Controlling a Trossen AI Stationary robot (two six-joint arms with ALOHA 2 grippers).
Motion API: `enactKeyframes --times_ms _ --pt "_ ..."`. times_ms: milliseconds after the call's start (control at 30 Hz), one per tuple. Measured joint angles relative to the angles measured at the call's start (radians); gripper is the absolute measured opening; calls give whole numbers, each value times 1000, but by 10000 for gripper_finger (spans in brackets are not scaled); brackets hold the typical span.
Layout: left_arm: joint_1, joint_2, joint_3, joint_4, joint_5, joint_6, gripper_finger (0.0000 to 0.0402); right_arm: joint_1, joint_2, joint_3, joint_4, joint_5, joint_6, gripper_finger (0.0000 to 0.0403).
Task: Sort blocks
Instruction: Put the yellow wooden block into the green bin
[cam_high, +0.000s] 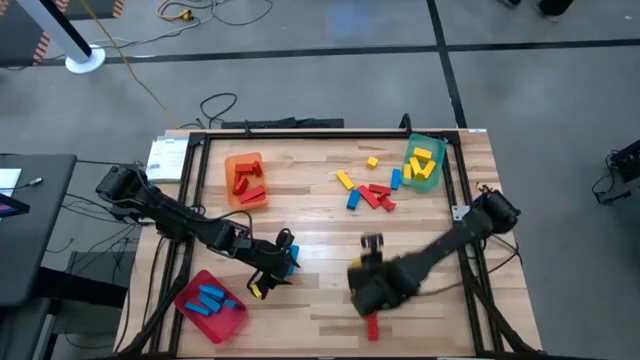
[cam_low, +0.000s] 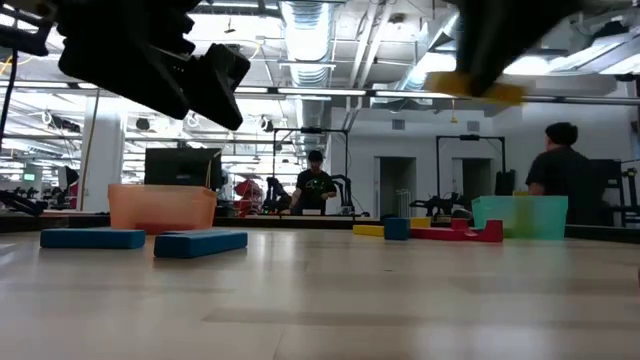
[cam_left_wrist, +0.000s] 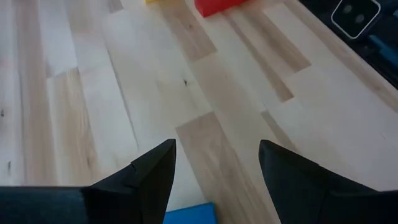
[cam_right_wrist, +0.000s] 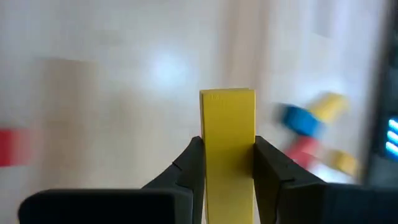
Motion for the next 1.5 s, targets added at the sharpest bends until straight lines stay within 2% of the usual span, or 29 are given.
enactKeyframes --times_ms 100,267,433,533,667,767,900,1100,1300,1500 --pt "-1 0 -33 62 0 -16 224 -84 -39 1 -82 55 -20 102" --pt "-1 0 -89 160 -1 -45 224 -228 -206 -47 -91 61 -85 102" --pt "-1 0 -142 275 -1 -52 224 -362 -456 -137 -78 61 -130 102" --pt "-1 0 -145 283 -1 -53 224 -454 -630 -226 -64 62 -123 102" --pt "-1 0 -145 310 -1 -40 224 -593 -836 -384 56 64 -121 102" --pt "-1 0 -145 330 -2 -22 224 -698 -939 -509 211 50 -156 102" --pt "-1 0 -144 356 -2 -17 224 -824 -986 -651 347 -2 -233 102" --pt "-1 0 -144 357 -2 -49 224 -1036 -985 -793 408 -73 -255 102" --pt "-1 0 -144 337 -2 -74 224 -1222 -983 -885 530 -188 -275 102" --pt "-1 0 -144 293 -3 -92 224 -1335 -962 -936 608 -289 -282 102"
